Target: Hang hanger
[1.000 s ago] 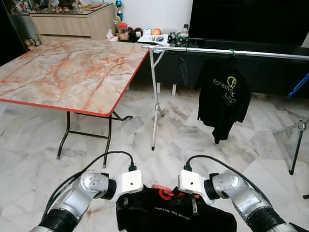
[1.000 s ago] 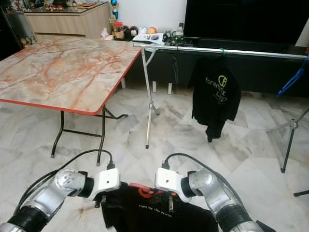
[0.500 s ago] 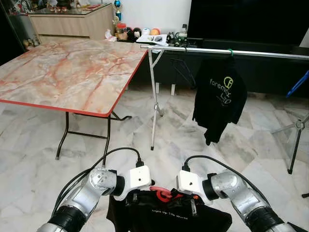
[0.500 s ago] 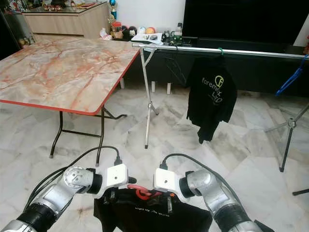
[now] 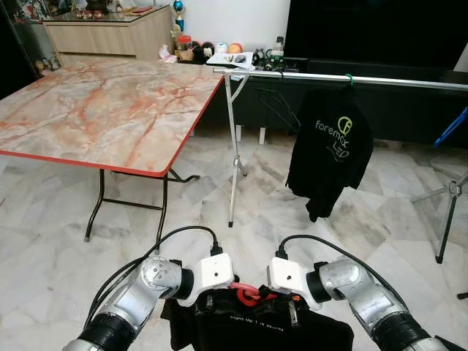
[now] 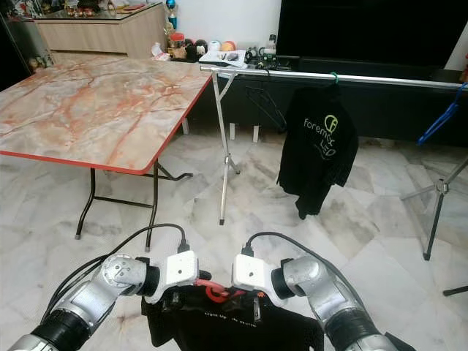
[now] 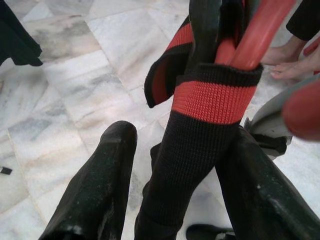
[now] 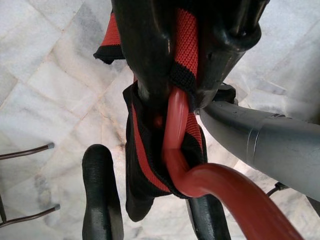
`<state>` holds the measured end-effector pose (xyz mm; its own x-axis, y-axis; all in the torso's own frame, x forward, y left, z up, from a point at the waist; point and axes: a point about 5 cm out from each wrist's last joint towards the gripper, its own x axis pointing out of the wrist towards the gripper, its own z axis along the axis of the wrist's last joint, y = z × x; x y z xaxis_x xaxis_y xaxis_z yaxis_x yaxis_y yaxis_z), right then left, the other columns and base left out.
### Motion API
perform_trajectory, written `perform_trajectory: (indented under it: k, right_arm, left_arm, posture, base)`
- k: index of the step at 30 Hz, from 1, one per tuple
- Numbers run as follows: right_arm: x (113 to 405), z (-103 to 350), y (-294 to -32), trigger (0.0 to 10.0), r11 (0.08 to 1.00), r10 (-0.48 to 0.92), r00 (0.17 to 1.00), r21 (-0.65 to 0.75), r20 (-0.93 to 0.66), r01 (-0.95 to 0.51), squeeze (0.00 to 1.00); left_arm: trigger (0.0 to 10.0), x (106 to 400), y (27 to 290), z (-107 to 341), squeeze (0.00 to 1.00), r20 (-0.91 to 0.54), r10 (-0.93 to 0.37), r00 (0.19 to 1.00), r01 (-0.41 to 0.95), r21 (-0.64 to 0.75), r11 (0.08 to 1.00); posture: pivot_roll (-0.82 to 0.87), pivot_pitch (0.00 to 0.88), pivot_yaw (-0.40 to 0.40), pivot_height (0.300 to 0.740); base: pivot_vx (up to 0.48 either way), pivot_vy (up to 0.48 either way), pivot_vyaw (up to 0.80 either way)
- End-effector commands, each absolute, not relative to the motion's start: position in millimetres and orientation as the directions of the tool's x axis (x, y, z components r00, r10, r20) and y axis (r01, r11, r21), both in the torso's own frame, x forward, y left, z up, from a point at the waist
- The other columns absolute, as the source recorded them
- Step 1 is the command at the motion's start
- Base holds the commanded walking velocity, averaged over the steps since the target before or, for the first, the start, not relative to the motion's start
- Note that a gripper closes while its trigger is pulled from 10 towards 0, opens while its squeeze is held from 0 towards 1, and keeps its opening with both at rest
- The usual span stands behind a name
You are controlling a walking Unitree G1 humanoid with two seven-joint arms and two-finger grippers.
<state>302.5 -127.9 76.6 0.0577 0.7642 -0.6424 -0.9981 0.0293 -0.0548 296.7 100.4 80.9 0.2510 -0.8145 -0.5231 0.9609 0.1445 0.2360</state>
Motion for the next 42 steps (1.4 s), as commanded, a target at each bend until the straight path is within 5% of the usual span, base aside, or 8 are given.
perform_trajectory:
  k: [1, 4, 15, 18, 22, 29, 32, 42]
  right_arm:
    - [305, 88, -120, 10.0, 0.008, 0.801, 0.062, -0.093, -0.596, -0.996, 0.00]
    - [306, 89, -121, 10.0, 0.011, 0.799, 0.066, -0.095, -0.598, -0.995, 0.00]
    - [309, 94, -121, 10.0, 0.029, 0.808, 0.089, -0.111, -0.583, -0.993, 0.00]
    - [310, 96, -121, 10.0, 0.030, 0.810, 0.093, -0.117, -0.579, -0.993, 0.00]
    - [311, 99, -119, 10.0, 0.033, 0.817, 0.099, -0.125, -0.569, -0.992, 0.00]
    - [313, 104, -117, 10.0, 0.032, 0.824, 0.102, -0.134, -0.557, -0.990, 0.00]
    - [314, 106, -117, 10.0, 0.034, 0.825, 0.105, -0.138, -0.555, -0.990, 0.00]
    - [314, 108, -117, 10.0, 0.036, 0.831, 0.105, -0.137, -0.546, -0.990, 0.00]
  left_arm:
    - [9.7, 295, 98, 82, 0.00, -0.515, -0.823, 0.240, 0.964, 0.227, 0.140]
    - [0.0, 294, 99, 82, 0.00, -0.522, -0.823, 0.226, 0.968, 0.218, 0.127]
    - [0.0, 290, 94, 78, 0.00, -0.527, -0.827, 0.195, 0.974, 0.200, 0.103]
    - [8.2, 289, 93, 77, 0.00, -0.532, -0.825, 0.191, 0.975, 0.201, 0.096]
    - [10.0, 289, 93, 77, 0.00, -0.532, -0.825, 0.193, 0.975, 0.198, 0.100]
    - [10.0, 289, 93, 78, 0.00, -0.537, -0.825, 0.177, 0.978, 0.193, 0.084]
    - [0.0, 286, 90, 80, 0.00, -0.531, -0.834, 0.150, 0.981, 0.188, 0.057]
    - [0.0, 285, 90, 80, 0.00, -0.537, -0.833, 0.131, 0.984, 0.175, 0.042]
  posture:
    - [0.07, 0.025, 0.019, 0.740]
    - [0.07, 0.024, 0.019, 0.740]
    - [0.07, 0.032, 0.017, 0.740]
    - [0.07, 0.032, 0.017, 0.740]
    - [0.07, 0.041, 0.015, 0.740]
    - [0.07, 0.046, 0.015, 0.740]
    - [0.07, 0.048, 0.014, 0.740]
    - [0.07, 0.054, 0.015, 0.740]
  base:
    - [0.000, 0.000, 0.00]
    - [0.000, 0.000, 0.00]
    - [0.000, 0.000, 0.00]
    - [0.000, 0.000, 0.00]
    - [0.000, 0.000, 0.00]
    - [0.000, 0.000, 0.00]
    - [0.000, 0.000, 0.00]
    - [0.000, 0.000, 0.00]
